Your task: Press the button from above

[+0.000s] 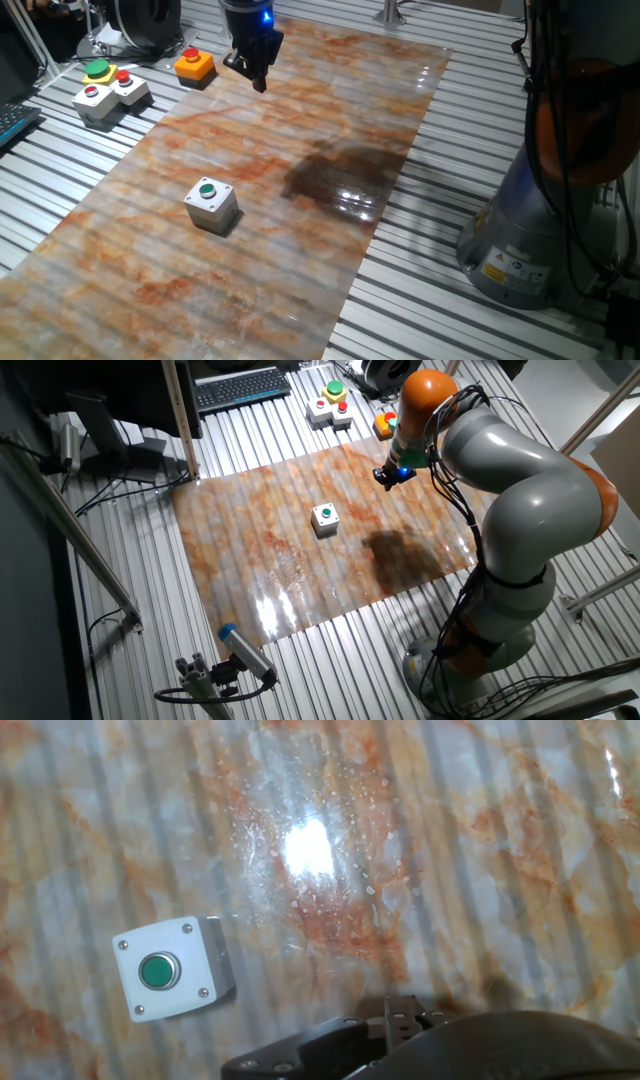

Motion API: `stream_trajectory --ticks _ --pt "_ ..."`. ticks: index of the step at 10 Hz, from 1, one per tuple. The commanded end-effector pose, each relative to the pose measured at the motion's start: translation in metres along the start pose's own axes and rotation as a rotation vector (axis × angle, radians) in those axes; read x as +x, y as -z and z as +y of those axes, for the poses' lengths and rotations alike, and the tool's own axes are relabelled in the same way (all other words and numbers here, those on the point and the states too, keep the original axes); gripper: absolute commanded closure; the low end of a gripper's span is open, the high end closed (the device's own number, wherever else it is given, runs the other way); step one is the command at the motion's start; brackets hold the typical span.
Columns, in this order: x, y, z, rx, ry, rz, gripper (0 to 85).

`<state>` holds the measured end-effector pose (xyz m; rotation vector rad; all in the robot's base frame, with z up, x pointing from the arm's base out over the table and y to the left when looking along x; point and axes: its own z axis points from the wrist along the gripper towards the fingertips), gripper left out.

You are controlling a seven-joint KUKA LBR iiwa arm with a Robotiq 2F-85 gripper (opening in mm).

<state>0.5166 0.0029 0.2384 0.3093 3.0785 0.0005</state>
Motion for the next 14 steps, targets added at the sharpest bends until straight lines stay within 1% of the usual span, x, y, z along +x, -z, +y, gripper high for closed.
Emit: stream_trajectory --ticks 1,3,5,7,11,14 --pt "-0.001 0.001 0.003 0.003 -0.005 0.002 85.0" --pt "-0.002 0.002 0.006 0.003 -0.008 0.01 85.0" --pt "-0.001 0.001 0.012 0.005 -0.011 0.008 85.0" --pt "0.002 -0.001 0.025 0.011 -0.031 0.006 85.0" --pt "0.012 -0.004 0.051 0.012 -0.061 0.01 85.0" --pt "0.015 -0.004 0.062 0.01 -0.063 0.011 85.0"
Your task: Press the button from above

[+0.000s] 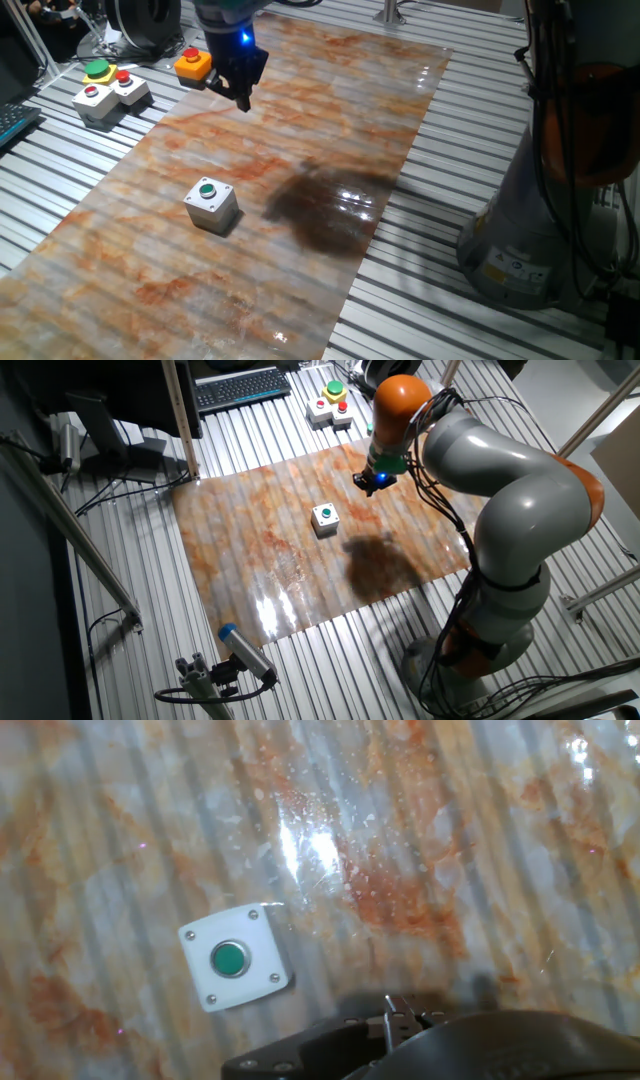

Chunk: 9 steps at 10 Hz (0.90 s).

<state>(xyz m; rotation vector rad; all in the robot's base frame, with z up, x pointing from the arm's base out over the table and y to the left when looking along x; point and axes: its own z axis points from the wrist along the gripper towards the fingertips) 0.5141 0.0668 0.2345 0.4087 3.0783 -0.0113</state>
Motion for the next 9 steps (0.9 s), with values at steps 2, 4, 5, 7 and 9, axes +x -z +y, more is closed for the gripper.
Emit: stream_trajectory --ticks 2,4,5,7,9 --pt "0.003 0.002 0.01 -0.003 -0.002 0.008 85.0" --pt "0.004 0.003 0.02 -0.013 -0.007 0.017 85.0" --pt "0.006 0.004 0.025 -0.009 -0.01 0.016 85.0" --pt "0.008 0.004 0.032 -0.007 -0.013 0.014 85.0" --pt "0.009 0.002 0.037 -0.004 -0.013 0.009 85.0"
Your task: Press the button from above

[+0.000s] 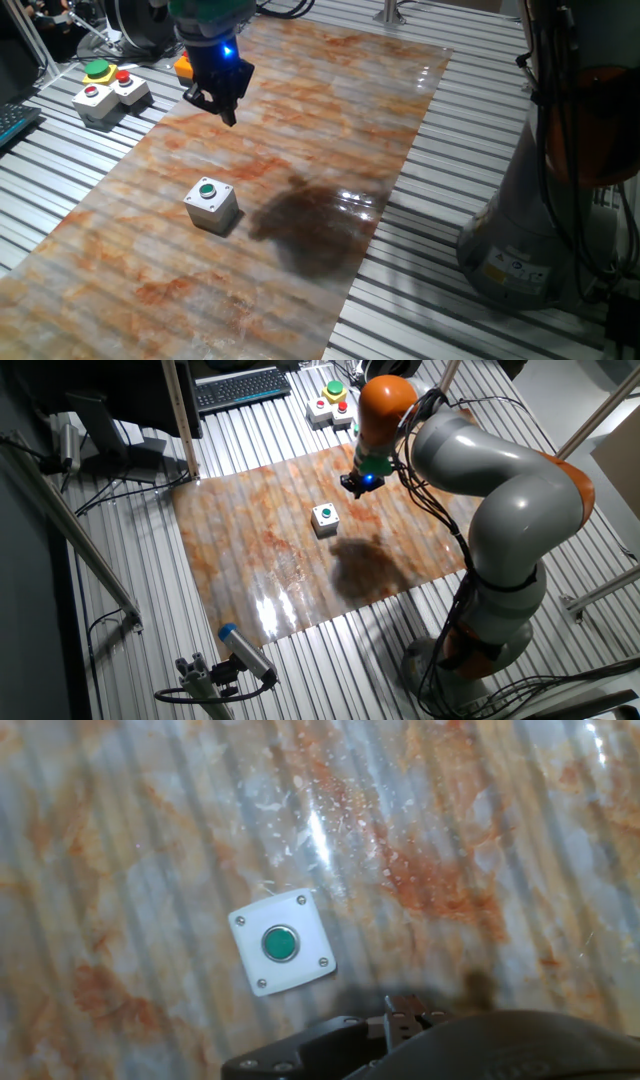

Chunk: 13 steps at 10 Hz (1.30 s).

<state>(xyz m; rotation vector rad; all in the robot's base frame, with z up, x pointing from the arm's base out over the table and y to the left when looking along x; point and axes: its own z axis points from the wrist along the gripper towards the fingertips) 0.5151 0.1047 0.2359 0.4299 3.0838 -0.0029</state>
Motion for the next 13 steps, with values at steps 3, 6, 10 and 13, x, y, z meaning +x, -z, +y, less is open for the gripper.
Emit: stream_trajectory --ticks 3,6,10,13 --pt "0.002 -0.001 0.013 0.006 -0.011 0.001 85.0" --pt "0.004 0.0 0.024 0.003 -0.02 0.008 85.0" --pt "0.004 -0.005 0.025 -0.011 -0.006 0.012 85.0" --pt "0.006 -0.005 0.026 0.029 -0.037 -0.011 68.0"
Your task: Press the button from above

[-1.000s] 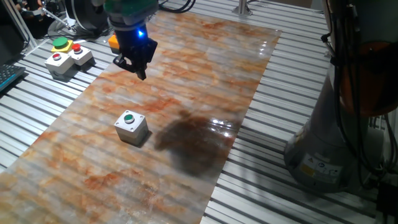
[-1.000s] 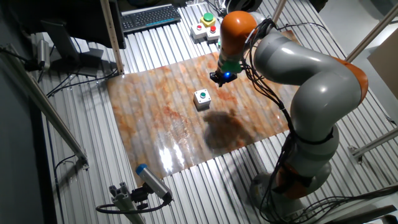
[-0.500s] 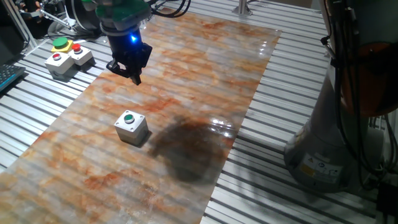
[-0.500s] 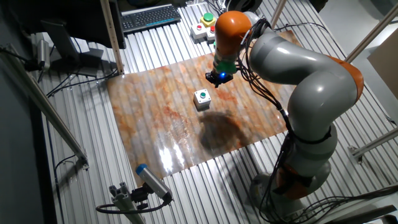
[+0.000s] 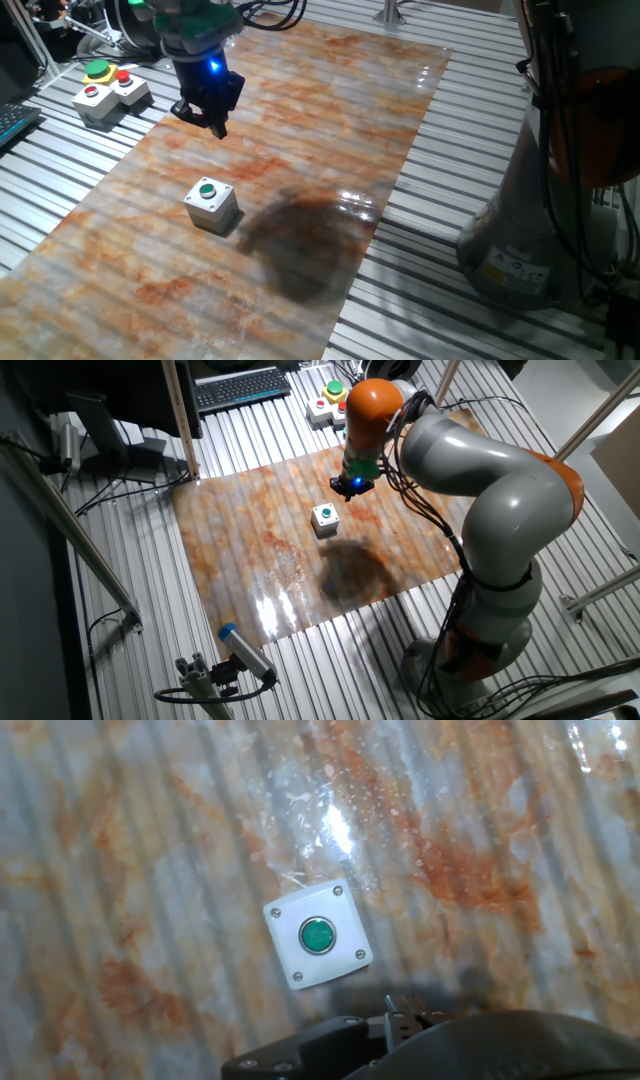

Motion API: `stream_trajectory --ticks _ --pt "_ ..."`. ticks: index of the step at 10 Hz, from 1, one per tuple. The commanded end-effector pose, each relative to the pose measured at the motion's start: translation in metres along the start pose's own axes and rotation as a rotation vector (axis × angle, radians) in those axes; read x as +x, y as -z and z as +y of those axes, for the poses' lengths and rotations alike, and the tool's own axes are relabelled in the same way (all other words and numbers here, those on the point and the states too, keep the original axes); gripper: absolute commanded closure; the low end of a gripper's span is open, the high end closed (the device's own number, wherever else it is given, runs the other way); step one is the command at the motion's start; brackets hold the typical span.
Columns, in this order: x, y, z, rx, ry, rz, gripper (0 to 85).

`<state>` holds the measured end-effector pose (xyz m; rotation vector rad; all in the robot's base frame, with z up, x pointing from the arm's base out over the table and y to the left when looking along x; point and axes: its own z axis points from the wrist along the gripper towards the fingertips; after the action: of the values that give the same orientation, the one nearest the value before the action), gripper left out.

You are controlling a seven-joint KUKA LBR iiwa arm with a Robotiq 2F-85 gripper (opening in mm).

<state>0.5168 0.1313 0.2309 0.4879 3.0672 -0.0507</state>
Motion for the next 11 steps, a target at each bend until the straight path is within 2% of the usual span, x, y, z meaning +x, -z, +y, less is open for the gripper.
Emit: stream_trajectory --ticks 1,2,5,6,8,11 --pt "0.0 0.0 0.0 0.019 -0.015 -0.008 51.0" --pt "0.001 -0.001 0.001 0.031 -0.026 -0.014 51.0" --pt "0.0 -0.008 0.0 0.014 -0.027 -0.015 51.0" --pt "-0.001 -0.011 -0.001 0.02 -0.03 -0.02 34.0" --pt "-0.001 -0.016 -0.001 0.038 -0.048 -0.029 34.0" --pt "-0.002 -0.021 -0.001 0.024 -0.046 -0.028 34.0"
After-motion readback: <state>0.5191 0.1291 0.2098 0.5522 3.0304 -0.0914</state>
